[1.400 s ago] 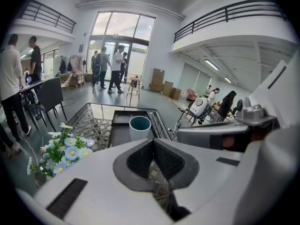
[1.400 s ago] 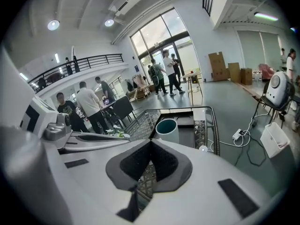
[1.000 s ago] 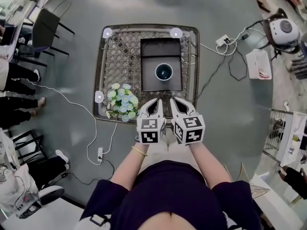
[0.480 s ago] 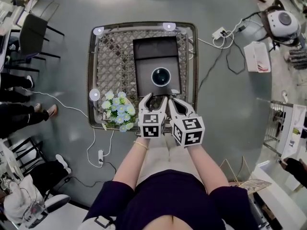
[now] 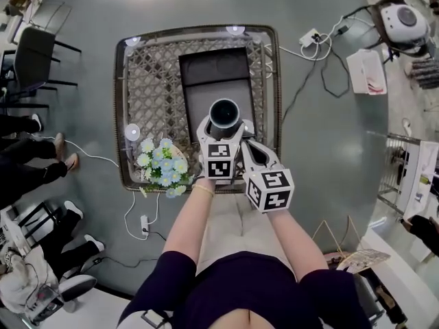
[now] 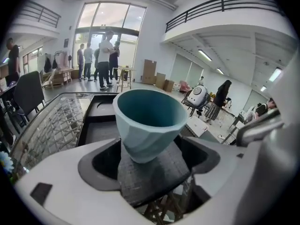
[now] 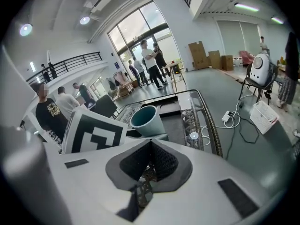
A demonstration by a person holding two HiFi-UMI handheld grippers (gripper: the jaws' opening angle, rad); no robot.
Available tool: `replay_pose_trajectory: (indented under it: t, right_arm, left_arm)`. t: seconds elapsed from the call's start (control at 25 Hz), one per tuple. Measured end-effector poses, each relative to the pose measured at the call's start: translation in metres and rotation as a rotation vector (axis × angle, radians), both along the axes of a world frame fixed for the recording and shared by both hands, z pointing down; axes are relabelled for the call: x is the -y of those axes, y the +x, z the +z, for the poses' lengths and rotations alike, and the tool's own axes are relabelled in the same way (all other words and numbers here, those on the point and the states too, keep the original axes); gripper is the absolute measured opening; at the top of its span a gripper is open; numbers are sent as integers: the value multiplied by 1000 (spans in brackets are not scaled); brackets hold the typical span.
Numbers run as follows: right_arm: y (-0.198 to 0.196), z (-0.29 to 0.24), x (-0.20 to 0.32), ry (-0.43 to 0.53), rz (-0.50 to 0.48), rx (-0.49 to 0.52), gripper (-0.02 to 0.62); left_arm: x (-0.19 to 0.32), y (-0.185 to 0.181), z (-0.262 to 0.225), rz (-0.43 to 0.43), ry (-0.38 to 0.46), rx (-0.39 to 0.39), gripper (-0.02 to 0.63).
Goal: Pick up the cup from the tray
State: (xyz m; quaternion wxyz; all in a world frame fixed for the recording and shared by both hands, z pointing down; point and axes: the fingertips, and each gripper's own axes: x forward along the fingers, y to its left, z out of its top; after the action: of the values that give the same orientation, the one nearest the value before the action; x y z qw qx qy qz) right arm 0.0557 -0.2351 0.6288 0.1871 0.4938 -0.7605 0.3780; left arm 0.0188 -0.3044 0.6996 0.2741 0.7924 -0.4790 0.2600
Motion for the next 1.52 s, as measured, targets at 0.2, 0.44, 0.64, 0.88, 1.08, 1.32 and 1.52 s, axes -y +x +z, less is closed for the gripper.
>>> replay_pose_trajectory:
  t: [0.2, 0.44, 0.64, 0.88, 1.08, 1.32, 1.52]
  right_arm:
    - [2, 11, -2, -20, 14, 6, 9]
    - [3, 15, -4, -29, 26, 7, 9]
    - [5, 16, -6, -32, 36, 8, 8]
    - [3, 13, -10, -28, 41, 9, 9]
    - [2, 5, -11, -16, 43, 5, 9]
    - [1, -16, -11, 24, 35, -5, 9]
    - [0, -36, -11, 68, 13, -22, 9]
  left_arm:
    - [18, 4, 8, -14, 19, -3, 399]
    - [31, 5, 11, -32, 20, -33, 394]
    - [32, 3, 11, -43, 26, -30, 384]
    - [28, 0, 8, -46, 18, -34, 380]
    - [19, -2, -7, -38, 40, -47, 379]
    - [-1, -9, -42, -51, 53, -81, 379]
    - [-24, -22, -81, -60, 85, -100, 377]
